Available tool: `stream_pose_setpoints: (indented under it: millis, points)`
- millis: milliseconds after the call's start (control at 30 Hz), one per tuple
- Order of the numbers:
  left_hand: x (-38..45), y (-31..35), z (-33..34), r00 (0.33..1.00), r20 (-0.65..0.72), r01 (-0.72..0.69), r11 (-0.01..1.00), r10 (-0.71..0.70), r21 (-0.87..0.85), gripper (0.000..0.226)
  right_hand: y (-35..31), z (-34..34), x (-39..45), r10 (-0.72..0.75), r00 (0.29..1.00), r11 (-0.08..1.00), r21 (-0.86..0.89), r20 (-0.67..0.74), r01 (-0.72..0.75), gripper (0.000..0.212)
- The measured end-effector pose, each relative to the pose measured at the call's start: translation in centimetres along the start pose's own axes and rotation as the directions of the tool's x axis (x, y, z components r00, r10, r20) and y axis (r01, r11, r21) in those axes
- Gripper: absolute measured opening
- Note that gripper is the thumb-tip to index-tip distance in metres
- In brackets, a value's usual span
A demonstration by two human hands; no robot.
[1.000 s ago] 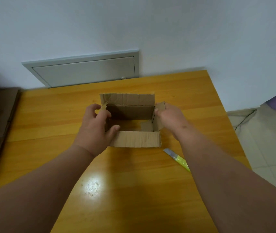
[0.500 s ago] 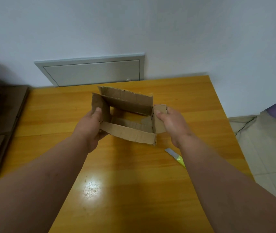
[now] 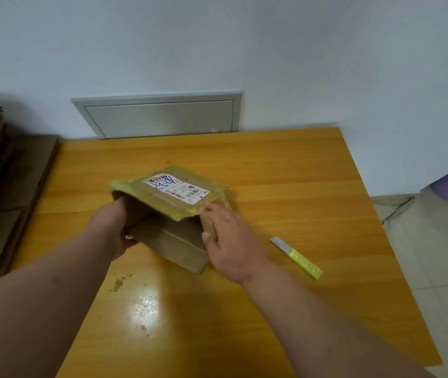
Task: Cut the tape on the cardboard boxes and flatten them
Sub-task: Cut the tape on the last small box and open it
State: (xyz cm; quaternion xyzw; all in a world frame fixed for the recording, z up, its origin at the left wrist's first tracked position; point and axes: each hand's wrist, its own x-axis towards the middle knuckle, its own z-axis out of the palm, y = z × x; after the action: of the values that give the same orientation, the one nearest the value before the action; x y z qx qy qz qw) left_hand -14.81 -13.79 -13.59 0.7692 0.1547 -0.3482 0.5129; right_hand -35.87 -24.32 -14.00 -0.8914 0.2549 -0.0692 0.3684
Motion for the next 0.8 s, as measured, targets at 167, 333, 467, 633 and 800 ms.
stream_pose_setpoints:
  millis: [167,333,467,633,800]
  points:
    - [0.1,-0.7,-1.6,0.99,-0.141,-0.016,1.0,0.018,0.02,0.089,-1.1,3.0,-0.9,-0.056,0.986,0.985,-0.153,0.158,0.081,0.051]
    - [0.0,-2.1,-1.9,0.957,-0.097,-0.226,0.914,0.273,0.336,0.119,-0.9,4.5,-0.7,-0.005,0.97,0.992,-0.123,0.242,0.036,0.052]
    - [1.1,-2.7,-2.1,0.93,-0.071,-0.266,0.793,0.361,0.549,0.121,-0.8,3.7,1.5,0.216,0.971,0.97,0.138,-0.101,-0.202,0.024]
    - [2.6,-2.6,-2.4,0.89,-0.028,-0.326,0.678,0.456,0.659,0.112,1.3,2.8,4.9,0.454,0.888,0.873,0.162,0.071,-0.459,0.059]
    - [3.9,-1.2,-3.0,0.843,0.049,-0.391,0.55,0.535,0.738,0.105,1.5,4.5,4.9,0.439,0.888,0.825,0.328,0.14,-0.46,0.047]
